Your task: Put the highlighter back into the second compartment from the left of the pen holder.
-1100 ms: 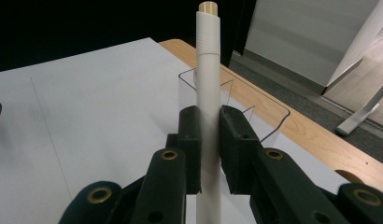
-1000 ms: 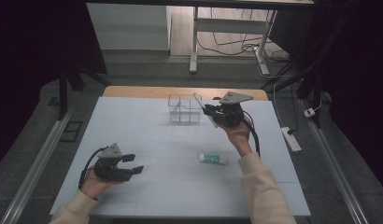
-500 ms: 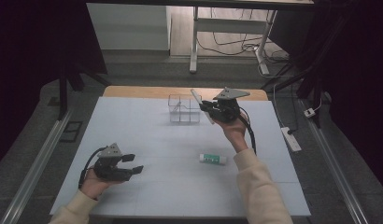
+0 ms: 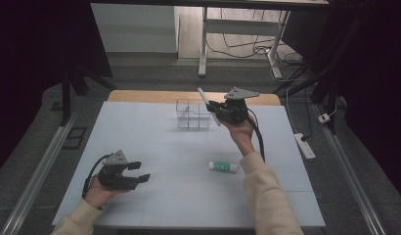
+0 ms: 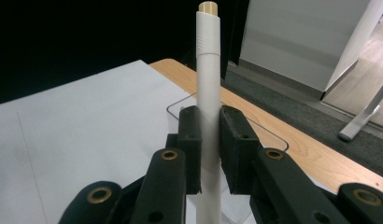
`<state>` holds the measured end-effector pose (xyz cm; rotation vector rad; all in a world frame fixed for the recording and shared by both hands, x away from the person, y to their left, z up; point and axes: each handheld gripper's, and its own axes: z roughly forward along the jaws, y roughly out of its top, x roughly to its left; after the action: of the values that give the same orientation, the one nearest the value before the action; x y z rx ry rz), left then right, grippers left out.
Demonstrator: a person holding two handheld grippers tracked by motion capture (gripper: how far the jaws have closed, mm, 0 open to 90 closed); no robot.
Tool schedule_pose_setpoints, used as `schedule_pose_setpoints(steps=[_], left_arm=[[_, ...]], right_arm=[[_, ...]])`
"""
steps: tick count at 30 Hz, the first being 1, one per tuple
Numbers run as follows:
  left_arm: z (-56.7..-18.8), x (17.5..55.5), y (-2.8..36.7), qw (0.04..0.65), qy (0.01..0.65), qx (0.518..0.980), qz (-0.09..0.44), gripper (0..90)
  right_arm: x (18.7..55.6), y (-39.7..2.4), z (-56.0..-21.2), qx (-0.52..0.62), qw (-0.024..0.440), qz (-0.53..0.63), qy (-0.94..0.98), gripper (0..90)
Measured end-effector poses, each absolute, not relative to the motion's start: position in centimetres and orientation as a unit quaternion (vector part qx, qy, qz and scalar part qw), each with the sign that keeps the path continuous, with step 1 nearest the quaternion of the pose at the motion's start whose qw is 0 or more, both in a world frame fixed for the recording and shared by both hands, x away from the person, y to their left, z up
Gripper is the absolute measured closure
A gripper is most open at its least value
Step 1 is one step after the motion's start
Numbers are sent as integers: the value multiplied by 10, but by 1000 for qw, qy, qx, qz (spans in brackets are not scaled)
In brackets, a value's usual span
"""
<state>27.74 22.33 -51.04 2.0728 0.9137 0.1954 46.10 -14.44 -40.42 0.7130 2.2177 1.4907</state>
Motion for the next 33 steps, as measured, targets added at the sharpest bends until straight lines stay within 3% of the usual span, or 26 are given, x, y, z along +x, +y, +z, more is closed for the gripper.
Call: schedule_pose_setpoints(steps=[33], left_arm=[[-511, 278, 226, 425, 366, 825, 76, 355]], right_arm=[[492, -115, -414, 286, 175, 563, 756, 780]])
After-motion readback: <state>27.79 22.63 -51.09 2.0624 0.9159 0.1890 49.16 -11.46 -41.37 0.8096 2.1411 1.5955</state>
